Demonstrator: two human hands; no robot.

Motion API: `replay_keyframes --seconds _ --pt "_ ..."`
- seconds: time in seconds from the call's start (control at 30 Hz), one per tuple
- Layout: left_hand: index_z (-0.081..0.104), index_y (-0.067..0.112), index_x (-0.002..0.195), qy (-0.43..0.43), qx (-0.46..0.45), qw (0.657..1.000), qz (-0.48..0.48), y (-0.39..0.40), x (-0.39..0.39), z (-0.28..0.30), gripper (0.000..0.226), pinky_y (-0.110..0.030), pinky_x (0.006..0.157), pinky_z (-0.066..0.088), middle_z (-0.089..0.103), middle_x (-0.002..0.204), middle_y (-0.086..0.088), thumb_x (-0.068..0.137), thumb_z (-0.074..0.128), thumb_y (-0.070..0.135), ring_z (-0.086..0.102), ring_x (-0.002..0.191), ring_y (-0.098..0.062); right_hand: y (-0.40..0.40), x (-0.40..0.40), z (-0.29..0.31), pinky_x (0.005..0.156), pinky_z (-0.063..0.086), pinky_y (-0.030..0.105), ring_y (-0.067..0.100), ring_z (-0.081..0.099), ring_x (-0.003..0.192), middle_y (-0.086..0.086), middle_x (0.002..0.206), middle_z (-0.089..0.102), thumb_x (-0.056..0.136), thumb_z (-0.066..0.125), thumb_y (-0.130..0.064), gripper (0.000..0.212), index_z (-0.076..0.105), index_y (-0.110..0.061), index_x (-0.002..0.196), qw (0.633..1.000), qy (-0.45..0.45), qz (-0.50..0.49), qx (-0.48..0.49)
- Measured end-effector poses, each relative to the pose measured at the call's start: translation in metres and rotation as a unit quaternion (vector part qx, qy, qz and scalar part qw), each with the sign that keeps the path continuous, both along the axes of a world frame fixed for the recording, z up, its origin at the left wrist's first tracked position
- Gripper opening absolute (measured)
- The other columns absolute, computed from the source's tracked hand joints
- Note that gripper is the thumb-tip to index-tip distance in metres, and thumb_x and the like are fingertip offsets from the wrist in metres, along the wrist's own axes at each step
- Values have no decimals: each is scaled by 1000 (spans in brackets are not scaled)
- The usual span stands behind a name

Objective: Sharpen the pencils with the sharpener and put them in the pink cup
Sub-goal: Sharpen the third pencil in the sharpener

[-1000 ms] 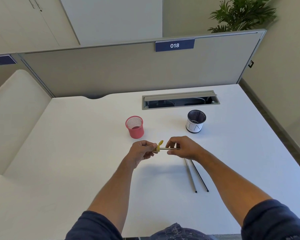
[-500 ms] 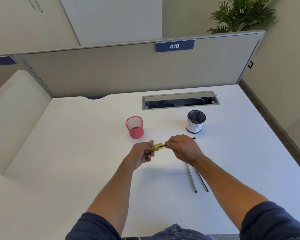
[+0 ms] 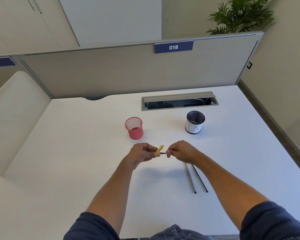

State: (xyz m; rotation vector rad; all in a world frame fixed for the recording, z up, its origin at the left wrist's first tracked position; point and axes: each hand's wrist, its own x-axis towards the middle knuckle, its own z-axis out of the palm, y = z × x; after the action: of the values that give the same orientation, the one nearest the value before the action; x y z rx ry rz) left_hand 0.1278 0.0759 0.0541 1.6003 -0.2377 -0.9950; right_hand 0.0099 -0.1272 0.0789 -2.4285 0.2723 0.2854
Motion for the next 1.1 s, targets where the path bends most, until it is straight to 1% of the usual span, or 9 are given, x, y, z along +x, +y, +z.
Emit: replay_keyframes --seconds 0.07,0.27,0.4,0.5,0.67,0.83,0.9,1.0,1.1 --pt "77 7 94 -2 -2 1000 -6 0 -1 0 26 -23 71 56 78 86 -6 72 87 -3 72 77 -12 -3 1 2 67 43 28 10 53 67 -11 72 61 98 59 -34 25 77 -28 82 998 39 6 51" --pt "79 7 92 -5 -15 1000 -14 0 -3 -1 27 -22 73 57 80 93 -13 70 88 -4 77 85 -18 -8 2 4 62 37 26 9 47 62 -4 66 55 101 55 -32 30 71 -26 76 994 73 28 74" --pt "81 11 89 -5 -15 1000 -22 1 -4 -2 26 -24 76 58 79 96 -15 68 89 -3 77 88 -21 -8 2 5 51 32 22 9 39 48 -4 58 50 100 57 -31 30 72 -19 77 981 122 11 148" --pt "81 11 90 -2 -13 1000 -28 3 -4 -4 27 -25 78 58 79 98 -16 68 90 -1 77 92 -23 -9 2 5 47 26 21 12 34 48 -3 56 49 100 59 -29 29 73 -14 79 968 151 -9 200" --pt "82 10 90 -1 -9 999 -34 5 -5 -4 27 -33 88 60 78 101 -20 68 90 -2 76 97 -28 -8 1 4 46 24 20 11 32 45 -3 56 47 100 59 -31 31 70 -14 77 962 176 -12 210" --pt "82 11 90 -3 -2 999 -42 6 -7 -4 26 -29 82 59 79 100 -18 68 91 0 76 95 -26 -8 1 3 45 18 20 12 23 46 -2 57 38 101 57 -31 31 67 -13 78 943 216 -17 253" --pt "82 12 92 -4 8 999 -49 6 -8 -3 28 -28 81 59 79 99 -15 66 92 6 75 92 -22 -10 1 2 45 17 20 12 21 47 -4 56 34 101 56 -33 32 69 -13 81 933 233 -18 274" --pt "81 13 94 -5 21 999 -44 6 -9 -3 32 -31 85 54 78 96 -12 66 91 24 71 85 -18 -9 1 2 44 20 20 12 24 47 -4 57 36 98 61 -39 31 74 -12 92 942 206 -10 263" --pt "78 10 92 6 18 1000 -20 7 -8 -4 32 -31 78 51 78 93 -17 75 85 35 69 77 -20 -3 2 2 50 36 24 14 46 53 -1 61 57 84 78 -42 31 68 -16 98 970 133 -18 205"
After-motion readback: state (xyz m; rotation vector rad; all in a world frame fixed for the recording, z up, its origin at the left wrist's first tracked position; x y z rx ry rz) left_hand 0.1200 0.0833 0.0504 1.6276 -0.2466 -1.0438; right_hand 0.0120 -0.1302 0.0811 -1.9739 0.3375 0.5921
